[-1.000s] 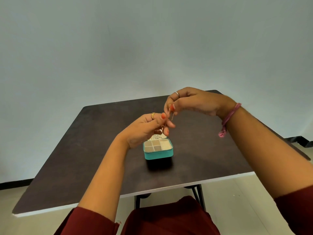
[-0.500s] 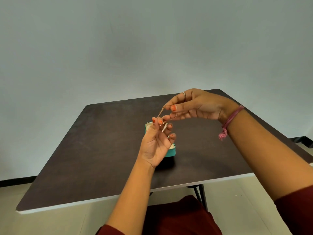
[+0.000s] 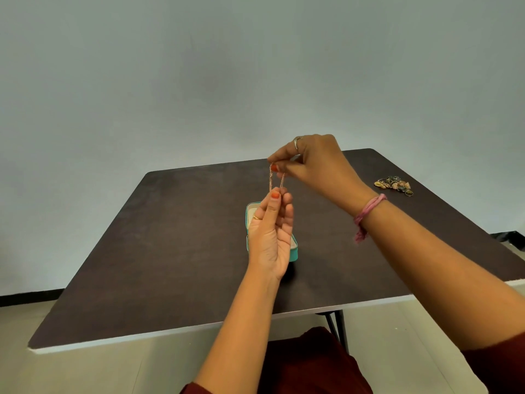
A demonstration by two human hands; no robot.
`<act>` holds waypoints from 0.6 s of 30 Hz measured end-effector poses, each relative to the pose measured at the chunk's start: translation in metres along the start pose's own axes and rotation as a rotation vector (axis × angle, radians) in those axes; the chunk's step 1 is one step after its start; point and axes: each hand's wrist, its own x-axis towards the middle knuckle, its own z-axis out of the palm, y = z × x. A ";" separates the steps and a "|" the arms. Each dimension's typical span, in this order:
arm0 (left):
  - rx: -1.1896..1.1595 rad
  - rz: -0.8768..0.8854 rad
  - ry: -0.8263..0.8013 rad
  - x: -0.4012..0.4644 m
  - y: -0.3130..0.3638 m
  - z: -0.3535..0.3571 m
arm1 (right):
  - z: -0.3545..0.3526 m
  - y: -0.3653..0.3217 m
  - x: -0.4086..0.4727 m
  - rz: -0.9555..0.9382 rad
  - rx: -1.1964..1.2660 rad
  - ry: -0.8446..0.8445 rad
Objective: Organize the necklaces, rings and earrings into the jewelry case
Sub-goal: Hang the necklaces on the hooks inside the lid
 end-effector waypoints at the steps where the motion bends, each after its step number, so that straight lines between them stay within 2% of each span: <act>1: 0.028 0.009 0.015 0.000 0.002 0.001 | 0.000 0.000 0.002 -0.003 -0.003 0.006; 4: 0.166 0.049 0.059 0.003 0.008 0.005 | 0.003 0.002 0.007 -0.021 -0.041 0.031; 11: 0.675 0.231 0.027 0.018 0.019 0.005 | 0.013 0.013 0.017 -0.066 -0.152 0.091; 18: 0.976 0.113 -0.036 0.041 0.038 -0.013 | 0.026 0.033 0.021 -0.091 -0.119 0.164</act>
